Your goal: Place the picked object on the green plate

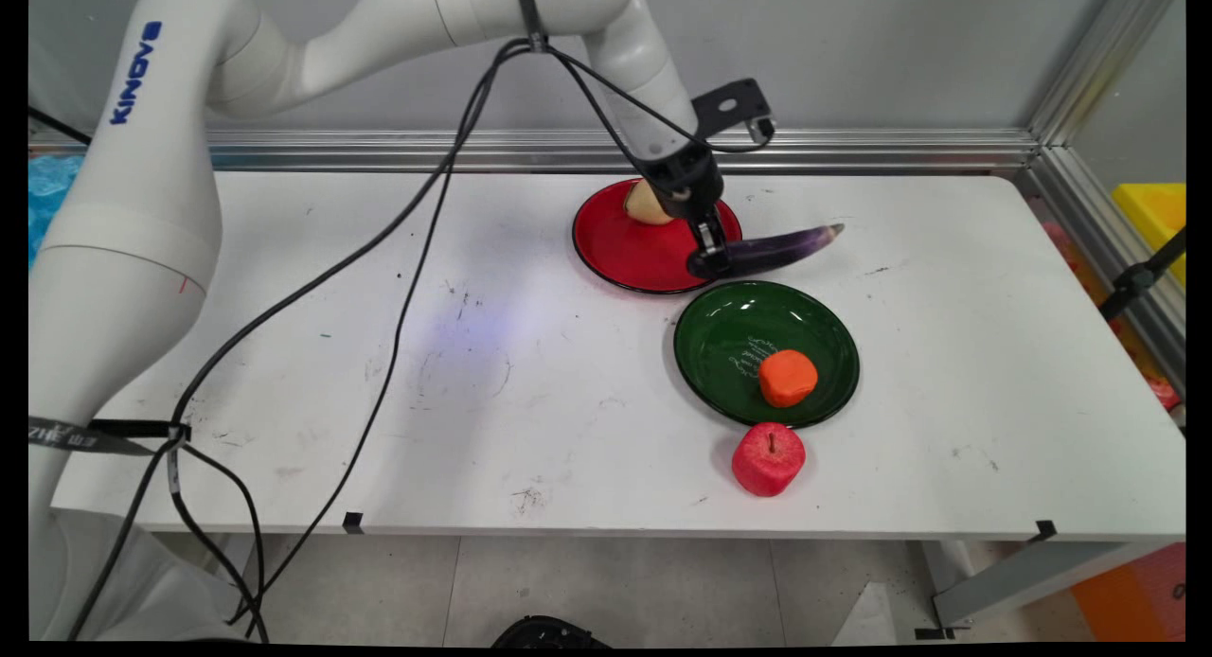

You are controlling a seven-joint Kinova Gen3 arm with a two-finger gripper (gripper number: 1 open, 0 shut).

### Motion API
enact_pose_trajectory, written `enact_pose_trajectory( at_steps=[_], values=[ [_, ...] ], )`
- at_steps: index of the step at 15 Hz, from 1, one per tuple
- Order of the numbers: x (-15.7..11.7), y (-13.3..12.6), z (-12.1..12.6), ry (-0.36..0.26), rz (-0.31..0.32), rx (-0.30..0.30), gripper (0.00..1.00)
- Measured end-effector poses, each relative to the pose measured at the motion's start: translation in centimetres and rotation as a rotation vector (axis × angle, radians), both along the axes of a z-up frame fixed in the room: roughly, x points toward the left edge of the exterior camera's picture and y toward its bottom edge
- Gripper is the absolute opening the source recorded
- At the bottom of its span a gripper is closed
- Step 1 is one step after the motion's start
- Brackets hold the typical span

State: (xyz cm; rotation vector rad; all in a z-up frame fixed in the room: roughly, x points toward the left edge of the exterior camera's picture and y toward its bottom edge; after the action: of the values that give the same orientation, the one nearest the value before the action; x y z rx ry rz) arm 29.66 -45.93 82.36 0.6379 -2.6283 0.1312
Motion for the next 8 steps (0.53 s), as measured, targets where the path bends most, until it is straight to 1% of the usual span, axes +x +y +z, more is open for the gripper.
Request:
enact_pose_trajectory(
  at_steps=[4,8],
  values=[
    [-2.0,1.2,-1.4,0.008,0.023,0.015,0.0],
    [-3.3,2.3,-2.7,0.014,0.04,0.032,0.0]
  ],
)
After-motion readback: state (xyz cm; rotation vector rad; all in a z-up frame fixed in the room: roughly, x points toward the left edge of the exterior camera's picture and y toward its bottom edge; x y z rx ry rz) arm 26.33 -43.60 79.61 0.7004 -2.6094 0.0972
